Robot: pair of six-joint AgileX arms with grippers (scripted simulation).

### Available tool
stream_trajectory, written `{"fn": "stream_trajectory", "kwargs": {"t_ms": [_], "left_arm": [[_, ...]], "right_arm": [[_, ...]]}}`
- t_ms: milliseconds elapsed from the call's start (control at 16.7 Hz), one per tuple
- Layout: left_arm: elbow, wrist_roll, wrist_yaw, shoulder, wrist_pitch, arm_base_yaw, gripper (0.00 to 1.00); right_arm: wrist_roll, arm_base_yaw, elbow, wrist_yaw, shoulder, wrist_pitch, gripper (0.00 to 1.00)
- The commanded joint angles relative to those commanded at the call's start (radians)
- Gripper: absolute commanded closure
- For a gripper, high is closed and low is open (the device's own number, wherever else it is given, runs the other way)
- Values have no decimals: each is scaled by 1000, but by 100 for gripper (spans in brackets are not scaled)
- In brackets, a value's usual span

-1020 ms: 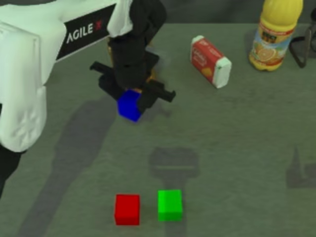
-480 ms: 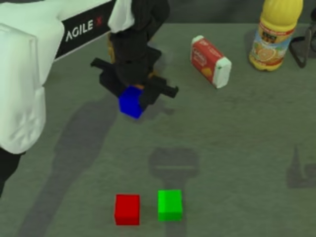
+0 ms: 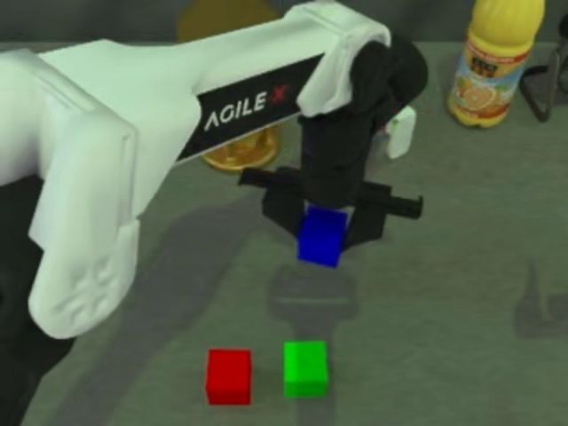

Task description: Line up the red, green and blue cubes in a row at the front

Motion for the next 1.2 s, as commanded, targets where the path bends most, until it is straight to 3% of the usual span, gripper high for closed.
{"fn": "stream_trajectory", "kwargs": {"t_ms": [300,480,900,1200], "left_arm": [[-55,-387,-8,-47,-3,-187,100],[-81,-524,-13,-79,5,-261,100],[-90,-563,-15,-87,12,-281,100],[-197,-563,-14,-58,153,-282,100]], "right_arm": [[0,0,0,0,0,0,0],[0,0,0,0,0,0,0],[0,0,0,0,0,0,0],[0,0,0,0,0,0,0]]}}
